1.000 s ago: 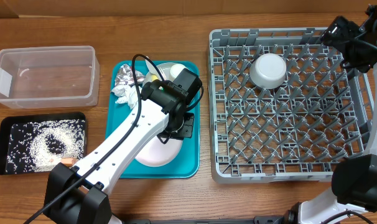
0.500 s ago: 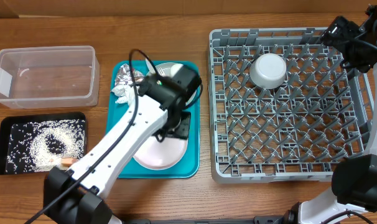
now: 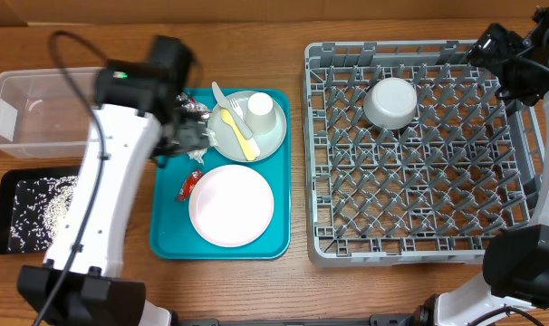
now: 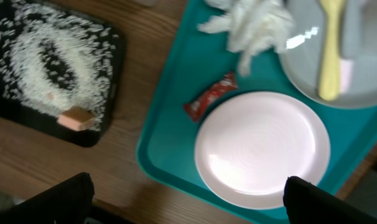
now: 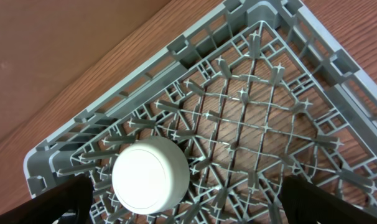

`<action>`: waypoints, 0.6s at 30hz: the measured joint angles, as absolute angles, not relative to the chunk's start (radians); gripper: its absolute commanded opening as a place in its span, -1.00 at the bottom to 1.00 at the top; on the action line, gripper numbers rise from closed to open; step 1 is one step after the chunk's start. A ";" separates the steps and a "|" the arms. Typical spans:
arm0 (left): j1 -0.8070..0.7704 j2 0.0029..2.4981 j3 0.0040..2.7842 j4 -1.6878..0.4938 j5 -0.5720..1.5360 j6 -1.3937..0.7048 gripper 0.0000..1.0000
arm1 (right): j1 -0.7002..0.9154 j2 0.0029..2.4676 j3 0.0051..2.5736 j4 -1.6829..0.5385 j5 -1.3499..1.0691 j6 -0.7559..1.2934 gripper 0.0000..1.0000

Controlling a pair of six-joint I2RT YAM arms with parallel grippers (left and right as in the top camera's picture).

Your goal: Sort waste into correct bins and load items into the dishwasher rack

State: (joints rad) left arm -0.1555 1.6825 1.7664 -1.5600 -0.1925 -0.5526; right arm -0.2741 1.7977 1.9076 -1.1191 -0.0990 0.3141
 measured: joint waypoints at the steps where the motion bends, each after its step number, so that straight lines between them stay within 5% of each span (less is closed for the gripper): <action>1: -0.128 1.682 1.766 -1.561 -0.195 -0.553 1.00 | -0.274 1.798 1.908 -1.119 -0.105 0.315 1.00; 5: -0.042 1.682 1.766 -1.564 -0.199 -0.553 1.00 | -0.274 1.798 1.908 -1.170 -0.231 0.315 1.00; 8: 0.004 1.682 1.766 -1.560 -0.207 -0.552 0.99 | -0.273 1.798 1.908 -1.181 -0.408 0.287 0.75; 12: 0.054 1.682 1.766 -1.527 -0.222 -0.558 0.99 | -0.223 1.796 1.908 -1.236 -0.573 0.213 0.72; 18: 0.151 1.682 1.767 -1.512 -0.221 -0.609 1.00 | 0.092 1.796 1.908 -1.349 -0.424 0.169 0.77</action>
